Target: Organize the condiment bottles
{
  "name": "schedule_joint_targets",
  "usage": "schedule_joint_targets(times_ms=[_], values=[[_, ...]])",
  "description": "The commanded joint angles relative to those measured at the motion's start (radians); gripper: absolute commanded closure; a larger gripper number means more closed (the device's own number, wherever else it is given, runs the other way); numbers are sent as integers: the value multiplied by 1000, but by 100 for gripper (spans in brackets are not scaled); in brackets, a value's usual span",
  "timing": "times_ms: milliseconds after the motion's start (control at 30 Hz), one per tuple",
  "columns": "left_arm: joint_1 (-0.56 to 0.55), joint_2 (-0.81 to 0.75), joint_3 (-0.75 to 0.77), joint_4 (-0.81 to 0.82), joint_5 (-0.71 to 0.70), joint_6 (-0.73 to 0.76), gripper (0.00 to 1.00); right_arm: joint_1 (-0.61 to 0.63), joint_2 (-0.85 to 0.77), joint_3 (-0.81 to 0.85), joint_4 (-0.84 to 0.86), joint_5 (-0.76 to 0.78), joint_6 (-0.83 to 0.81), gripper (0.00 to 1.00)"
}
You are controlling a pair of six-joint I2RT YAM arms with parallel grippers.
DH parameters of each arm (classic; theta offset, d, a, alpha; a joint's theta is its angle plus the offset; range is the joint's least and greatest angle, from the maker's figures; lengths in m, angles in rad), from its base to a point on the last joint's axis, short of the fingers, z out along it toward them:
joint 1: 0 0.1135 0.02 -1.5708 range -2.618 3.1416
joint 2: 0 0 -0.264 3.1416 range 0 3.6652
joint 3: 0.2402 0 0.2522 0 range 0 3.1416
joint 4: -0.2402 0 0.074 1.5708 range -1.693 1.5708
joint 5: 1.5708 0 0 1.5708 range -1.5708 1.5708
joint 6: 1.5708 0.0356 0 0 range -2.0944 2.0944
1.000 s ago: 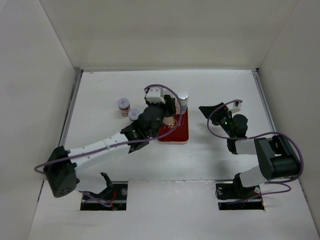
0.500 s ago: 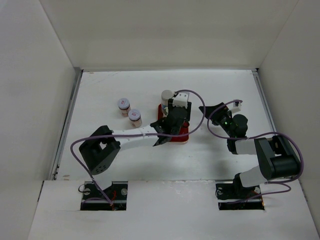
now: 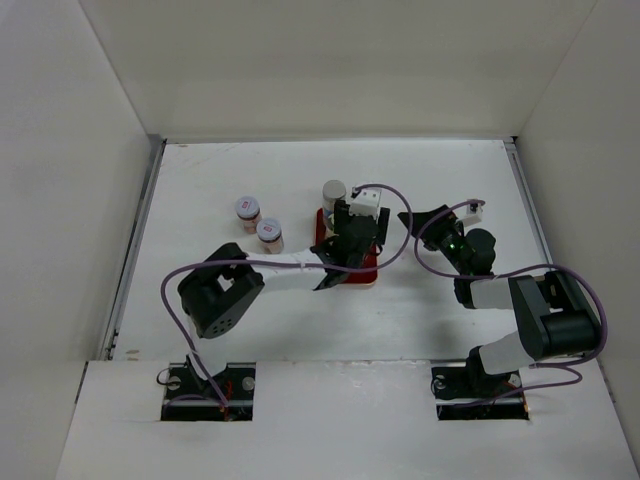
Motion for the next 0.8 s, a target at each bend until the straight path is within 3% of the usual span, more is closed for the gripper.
schedule_joint_targets(times_ms=[0, 133, 300, 467, 633, 767], values=[[-14, -58, -2, 82, -8, 5, 28, -6, -18, 13, 77, -16, 8, 0], [-26, -163, -38, 72, -6, 5, 18, -5, -17, 15, 77, -16, 8, 0], [-38, -370, -140, 31, -12, 2, 18, -6, -22, 12, 77, -16, 8, 0], [21, -611, -311, -81, -81, -31, 18, -4, -15, 15, 77, -14, 9, 0], [222, -714, -395, -289, 4, -152, 20, -1, 5, 24, 81, -16, 9, 0], [365, -653, -420, -285, 144, -220, 23, -1, 0, 19, 83, -16, 9, 0]])
